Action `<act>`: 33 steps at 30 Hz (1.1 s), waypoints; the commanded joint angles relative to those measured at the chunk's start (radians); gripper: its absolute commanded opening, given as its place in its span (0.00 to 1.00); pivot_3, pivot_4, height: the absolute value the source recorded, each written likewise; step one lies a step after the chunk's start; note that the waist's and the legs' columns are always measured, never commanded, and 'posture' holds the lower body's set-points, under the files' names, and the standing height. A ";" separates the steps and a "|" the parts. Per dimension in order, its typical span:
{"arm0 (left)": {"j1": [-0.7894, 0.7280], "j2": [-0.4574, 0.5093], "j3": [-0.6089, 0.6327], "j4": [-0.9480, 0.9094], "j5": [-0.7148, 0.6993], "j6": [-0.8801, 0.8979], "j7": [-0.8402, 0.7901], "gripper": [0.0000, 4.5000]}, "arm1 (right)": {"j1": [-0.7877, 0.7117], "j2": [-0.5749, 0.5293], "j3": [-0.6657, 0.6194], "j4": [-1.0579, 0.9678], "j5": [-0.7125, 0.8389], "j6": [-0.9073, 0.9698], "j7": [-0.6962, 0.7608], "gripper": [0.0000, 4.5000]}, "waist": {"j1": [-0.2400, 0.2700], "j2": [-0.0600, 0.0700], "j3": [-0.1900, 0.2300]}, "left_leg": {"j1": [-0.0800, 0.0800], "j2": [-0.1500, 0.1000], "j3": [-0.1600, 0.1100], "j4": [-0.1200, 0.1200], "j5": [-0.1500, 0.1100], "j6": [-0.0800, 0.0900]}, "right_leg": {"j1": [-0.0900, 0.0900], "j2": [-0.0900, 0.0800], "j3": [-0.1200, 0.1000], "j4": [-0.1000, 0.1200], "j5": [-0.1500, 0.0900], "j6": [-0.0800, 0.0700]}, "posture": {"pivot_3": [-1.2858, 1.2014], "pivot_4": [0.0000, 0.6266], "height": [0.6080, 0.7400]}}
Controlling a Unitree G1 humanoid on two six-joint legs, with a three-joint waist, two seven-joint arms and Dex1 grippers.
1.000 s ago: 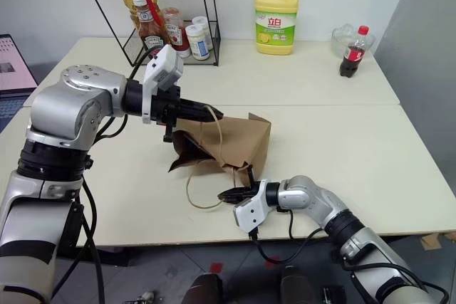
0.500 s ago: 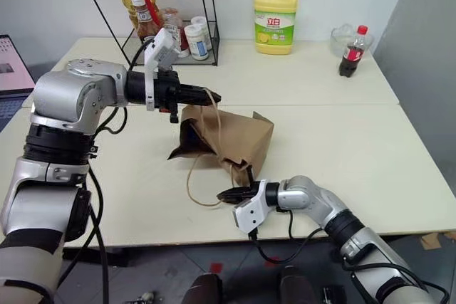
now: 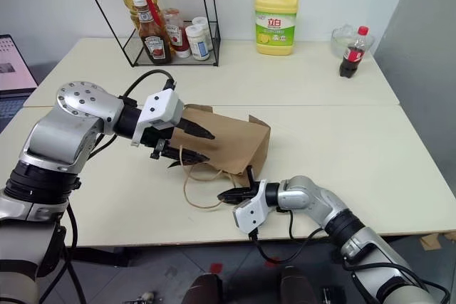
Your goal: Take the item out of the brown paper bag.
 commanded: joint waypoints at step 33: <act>-0.383 -0.218 0.192 0.355 -0.095 0.347 0.399 0.00 | 0.008 -0.030 0.049 0.048 -0.102 -0.048 -0.006 0.00 | 0.000 0.000 0.000 | 0.002 0.000 0.000 0.000 0.000 -0.001 | 0.002 0.000 0.000 -0.001 0.000 0.000 | 0.52 0.24 1.00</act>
